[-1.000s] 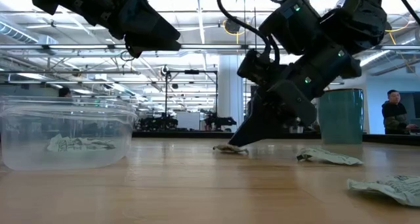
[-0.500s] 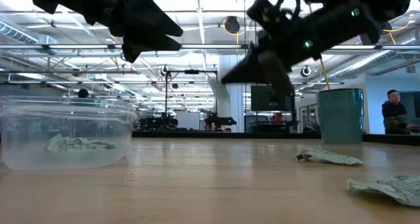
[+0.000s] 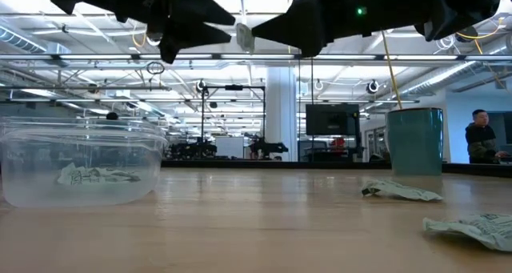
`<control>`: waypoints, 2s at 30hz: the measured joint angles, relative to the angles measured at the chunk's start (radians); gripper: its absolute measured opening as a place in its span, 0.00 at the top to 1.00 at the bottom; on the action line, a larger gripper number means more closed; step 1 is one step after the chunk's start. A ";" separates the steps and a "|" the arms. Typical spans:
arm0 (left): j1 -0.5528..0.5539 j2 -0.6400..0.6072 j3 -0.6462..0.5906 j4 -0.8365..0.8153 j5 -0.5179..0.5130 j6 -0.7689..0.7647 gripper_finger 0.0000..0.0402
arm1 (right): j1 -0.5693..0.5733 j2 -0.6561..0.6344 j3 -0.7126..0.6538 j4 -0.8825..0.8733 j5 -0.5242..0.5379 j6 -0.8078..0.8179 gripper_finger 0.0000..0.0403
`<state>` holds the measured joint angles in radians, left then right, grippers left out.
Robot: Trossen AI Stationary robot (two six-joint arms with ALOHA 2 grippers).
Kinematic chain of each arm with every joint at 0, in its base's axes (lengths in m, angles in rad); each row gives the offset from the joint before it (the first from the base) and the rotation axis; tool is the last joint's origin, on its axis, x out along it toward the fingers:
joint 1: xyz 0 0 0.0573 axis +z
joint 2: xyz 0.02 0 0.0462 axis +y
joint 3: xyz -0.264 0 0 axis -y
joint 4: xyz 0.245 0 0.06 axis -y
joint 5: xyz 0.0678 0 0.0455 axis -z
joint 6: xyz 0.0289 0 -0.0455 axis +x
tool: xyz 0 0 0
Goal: Pick and place Stevia / Truvia into bins
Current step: Put the stevia packet into the transparent container
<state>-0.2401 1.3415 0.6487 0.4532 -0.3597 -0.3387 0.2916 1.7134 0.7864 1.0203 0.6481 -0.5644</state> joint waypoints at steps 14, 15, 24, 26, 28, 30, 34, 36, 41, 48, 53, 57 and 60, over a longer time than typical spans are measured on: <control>0.012 0.135 -0.002 0.182 0.015 0.002 0.60 | -0.018 0.000 0.000 -0.001 -0.024 0.002 1.00; 0.015 0.146 -0.002 0.205 0.011 0.022 0.60 | -0.018 0.000 0.000 -0.001 -0.024 0.002 1.00; 0.029 0.153 -0.002 0.216 -0.009 0.080 0.72 | -0.017 0.000 0.000 -0.015 -0.023 0.002 1.00; 0.029 0.153 -0.002 0.216 -0.008 0.081 0.82 | -0.018 0.000 0.000 -0.017 -0.024 0.001 1.00; 0.029 0.153 -0.002 0.211 -0.008 0.082 0.92 | -0.018 0.000 0.000 -0.026 -0.035 0.002 1.00; 0.028 0.153 -0.002 0.201 -0.007 0.079 0.97 | -0.017 0.000 0.000 -0.039 -0.051 0.025 0.98; 0.025 0.153 -0.002 0.179 -0.007 0.089 0.97 | -0.017 -0.001 0.000 -0.071 -0.050 0.081 0.90; 0.020 0.153 -0.002 0.141 -0.007 0.094 0.98 | -0.017 -0.001 0.000 -0.109 -0.047 0.083 0.84; -0.017 0.128 -0.001 0.007 0.017 0.073 0.99 | -0.010 0.000 0.000 -0.195 -0.046 0.169 0.70; -0.130 -0.017 0.000 -0.371 0.153 0.002 0.99 | 0.024 0.000 0.000 -0.329 -0.045 0.223 0.62; -0.212 -0.086 0.000 -0.567 0.256 -0.204 0.97 | 0.031 0.000 0.000 -0.314 -0.045 0.200 0.62; -0.250 -0.082 0.000 -0.586 0.262 -0.341 0.97 | 0.027 0.000 0.000 -0.315 -0.045 0.202 0.63; -0.249 -0.052 0.000 -0.588 0.239 -0.372 0.97 | 0.026 0.000 0.000 -0.314 -0.045 0.209 0.63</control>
<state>-0.4889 1.2897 0.6489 -0.1347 -0.1211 -0.7105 0.3180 1.7130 0.7868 0.7061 0.6028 -0.3557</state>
